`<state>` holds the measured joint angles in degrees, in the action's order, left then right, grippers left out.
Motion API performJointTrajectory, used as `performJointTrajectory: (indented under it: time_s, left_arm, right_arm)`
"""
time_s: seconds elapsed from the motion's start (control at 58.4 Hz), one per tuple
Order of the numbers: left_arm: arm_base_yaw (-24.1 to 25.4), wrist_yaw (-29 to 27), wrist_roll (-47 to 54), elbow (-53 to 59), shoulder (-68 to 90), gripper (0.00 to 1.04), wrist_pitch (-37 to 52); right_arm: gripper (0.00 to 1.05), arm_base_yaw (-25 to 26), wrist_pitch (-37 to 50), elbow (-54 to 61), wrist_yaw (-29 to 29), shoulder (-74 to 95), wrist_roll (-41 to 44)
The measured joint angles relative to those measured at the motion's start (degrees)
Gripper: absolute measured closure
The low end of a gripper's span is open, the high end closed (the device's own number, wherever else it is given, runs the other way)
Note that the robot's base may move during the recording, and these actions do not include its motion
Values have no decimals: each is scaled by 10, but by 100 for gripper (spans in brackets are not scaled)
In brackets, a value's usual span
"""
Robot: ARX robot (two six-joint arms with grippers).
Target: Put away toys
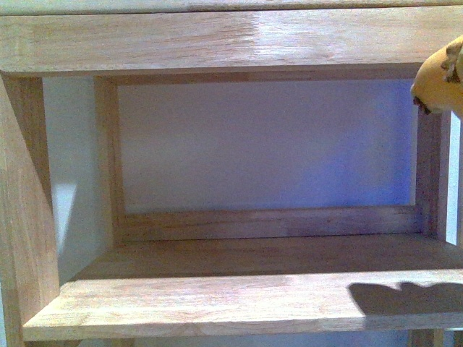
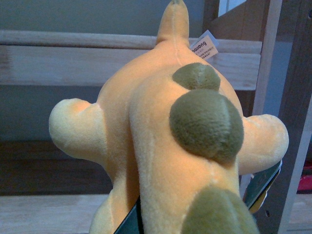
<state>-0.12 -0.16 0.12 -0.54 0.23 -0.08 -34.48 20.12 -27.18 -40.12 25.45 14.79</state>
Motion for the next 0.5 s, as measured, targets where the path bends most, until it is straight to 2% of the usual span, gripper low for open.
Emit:
performJointTrajectory:
  time_s: [0.223, 0.497]
  left_arm:
    - [0, 0, 0, 0, 0, 6, 0]
    - [0, 0, 0, 0, 0, 6, 0]
  right_arm:
    - [96, -66, 45, -95, -41, 70, 68]
    - [96, -119, 70, -209, -45, 144, 142]
